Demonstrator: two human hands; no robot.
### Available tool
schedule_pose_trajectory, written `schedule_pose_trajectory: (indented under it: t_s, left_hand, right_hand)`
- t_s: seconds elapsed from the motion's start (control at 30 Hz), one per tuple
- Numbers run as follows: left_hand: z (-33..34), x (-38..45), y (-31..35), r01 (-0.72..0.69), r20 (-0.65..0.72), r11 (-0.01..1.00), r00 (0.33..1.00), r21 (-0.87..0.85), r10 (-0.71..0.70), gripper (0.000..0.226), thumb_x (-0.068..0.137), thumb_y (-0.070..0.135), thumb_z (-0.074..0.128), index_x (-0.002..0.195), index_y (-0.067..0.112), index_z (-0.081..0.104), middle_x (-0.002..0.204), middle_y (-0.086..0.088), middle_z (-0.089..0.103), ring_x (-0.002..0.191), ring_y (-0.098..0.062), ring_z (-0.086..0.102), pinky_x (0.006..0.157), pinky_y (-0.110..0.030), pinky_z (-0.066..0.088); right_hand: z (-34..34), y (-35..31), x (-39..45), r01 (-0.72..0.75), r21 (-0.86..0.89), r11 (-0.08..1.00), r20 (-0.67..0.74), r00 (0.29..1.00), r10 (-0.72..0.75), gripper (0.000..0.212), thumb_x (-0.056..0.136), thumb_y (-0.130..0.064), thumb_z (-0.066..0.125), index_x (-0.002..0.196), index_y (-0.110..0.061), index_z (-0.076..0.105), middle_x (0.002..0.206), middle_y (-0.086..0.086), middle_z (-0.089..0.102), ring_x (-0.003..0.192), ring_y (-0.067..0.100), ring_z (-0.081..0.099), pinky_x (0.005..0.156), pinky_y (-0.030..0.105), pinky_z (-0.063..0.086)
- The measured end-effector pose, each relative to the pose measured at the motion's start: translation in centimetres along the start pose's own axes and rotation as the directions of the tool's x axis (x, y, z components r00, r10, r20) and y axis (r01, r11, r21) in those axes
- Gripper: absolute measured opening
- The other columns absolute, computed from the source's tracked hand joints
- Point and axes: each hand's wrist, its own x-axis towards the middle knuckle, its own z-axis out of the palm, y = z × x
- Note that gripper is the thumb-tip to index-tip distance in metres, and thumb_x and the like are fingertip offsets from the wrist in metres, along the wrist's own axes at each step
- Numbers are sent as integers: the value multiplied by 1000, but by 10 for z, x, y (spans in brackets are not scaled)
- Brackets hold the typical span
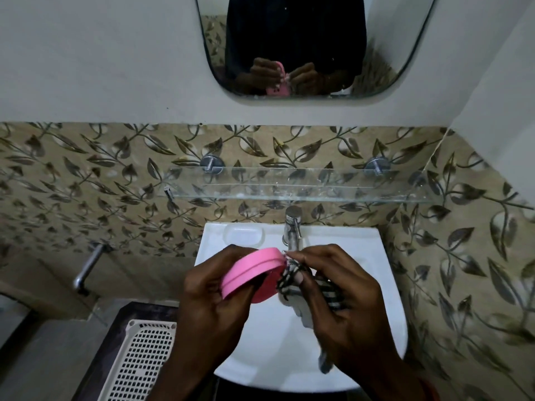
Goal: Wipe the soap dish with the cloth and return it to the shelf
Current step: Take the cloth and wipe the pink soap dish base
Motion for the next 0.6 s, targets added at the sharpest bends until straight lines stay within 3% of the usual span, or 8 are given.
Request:
schedule_pose_trajectory:
  t_s: [0.07, 0.13, 0.23, 0.33, 0.5, 0.6]
  left_hand:
    - [5, -2, -2, 6, 28, 1000, 1000, -27, -6, 45, 87, 1, 72, 102, 43, 72, 87, 19, 73, 75, 1, 67, 66, -11, 51]
    - [5, -4, -3, -15, 14, 997, 1000, -70, 16, 54, 85, -10, 67, 109, 37, 73, 102, 21, 76, 92, 0, 73, 75, -14, 56]
    - [1, -6, 0, -44, -28, 992, 999, -120, 41, 41, 88, -6, 68, 109, 28, 75, 122, 14, 76, 114, -15, 73, 92, -22, 56]
    - [1, -5, 2, -68, -48, 991, 997, -114, 63, 31, 90, 4, 72, 106, 30, 74, 122, 15, 75, 116, -15, 71, 93, -20, 54]
    - [8, -7, -3, -23, -22, 988, 1000, -153, 20, 45, 82, -18, 61, 109, 16, 75, 118, 4, 77, 111, -18, 74, 86, -22, 59]
    - [5, -9, 1, -36, -83, 977, 996, -211, 19, 30, 89, -3, 69, 108, 19, 75, 115, 7, 78, 111, -17, 74, 91, -20, 56]
  right_hand:
    - [4, -15, 2, 83, -25, 996, -29, 996, -84, 26, 97, -8, 63, 120, -11, 74, 114, 0, 65, 106, 7, 66, 86, 20, 52]
    - [6, -24, 3, 171, -54, 984, -11, 985, -171, 27, 98, -9, 63, 122, -12, 73, 119, 0, 62, 105, 0, 63, 88, 13, 47]
    - [2, -18, 2, 131, -60, 990, -22, 991, -132, 26, 97, -6, 63, 120, -11, 74, 115, 2, 65, 108, 3, 64, 89, 15, 49]
    - [-3, -10, -1, 13, -20, 1000, -57, 998, -14, 26, 92, -1, 64, 115, -7, 75, 108, 2, 67, 103, 7, 67, 83, 19, 52]
    - [8, -32, 0, 156, -3, 988, -63, 986, -155, 25, 98, -9, 62, 119, -12, 74, 115, 0, 63, 105, 5, 65, 88, 15, 49]
    - [7, -23, -2, 115, -5, 993, -63, 991, -115, 26, 97, -7, 63, 120, -13, 74, 115, 0, 65, 108, 6, 66, 89, 16, 50]
